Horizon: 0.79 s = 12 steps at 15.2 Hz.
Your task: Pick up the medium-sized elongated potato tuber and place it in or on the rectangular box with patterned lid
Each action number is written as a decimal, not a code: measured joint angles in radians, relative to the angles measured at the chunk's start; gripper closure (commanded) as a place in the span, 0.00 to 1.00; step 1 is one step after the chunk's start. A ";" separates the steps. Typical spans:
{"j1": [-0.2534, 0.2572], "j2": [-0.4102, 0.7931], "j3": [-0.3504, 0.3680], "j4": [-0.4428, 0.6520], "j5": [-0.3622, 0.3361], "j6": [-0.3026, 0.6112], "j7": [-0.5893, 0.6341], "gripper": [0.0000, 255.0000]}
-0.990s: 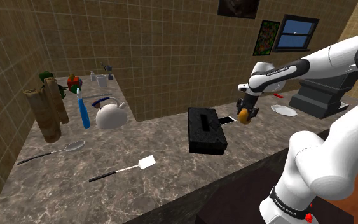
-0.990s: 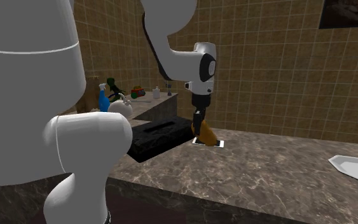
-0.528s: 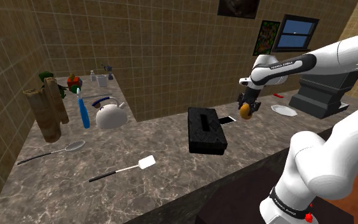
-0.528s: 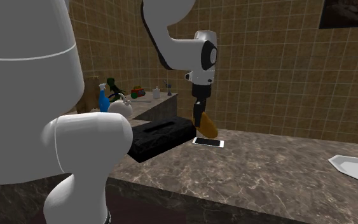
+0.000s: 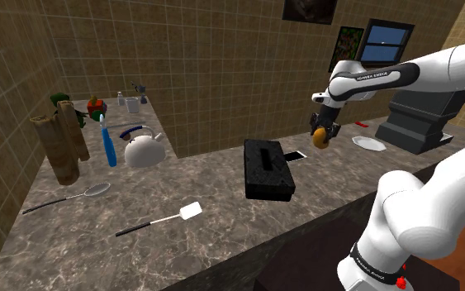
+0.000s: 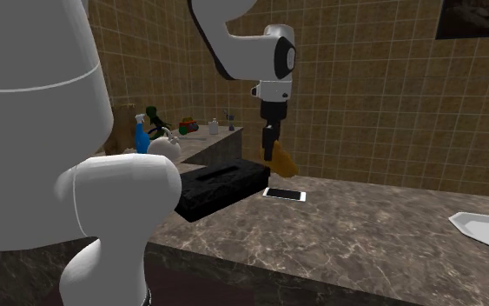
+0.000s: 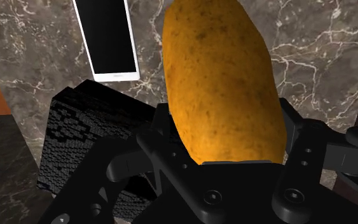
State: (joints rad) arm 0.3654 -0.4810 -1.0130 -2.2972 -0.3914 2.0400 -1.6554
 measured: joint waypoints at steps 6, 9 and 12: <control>0.075 0.058 0.061 0.008 0.061 0.021 0.101 1.00; 0.125 0.106 0.085 0.028 0.104 0.033 0.148 1.00; 0.173 0.153 0.108 0.051 0.147 0.042 0.191 1.00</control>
State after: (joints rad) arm 0.5382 -0.3276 -0.9055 -2.2459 -0.2443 2.0818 -1.4644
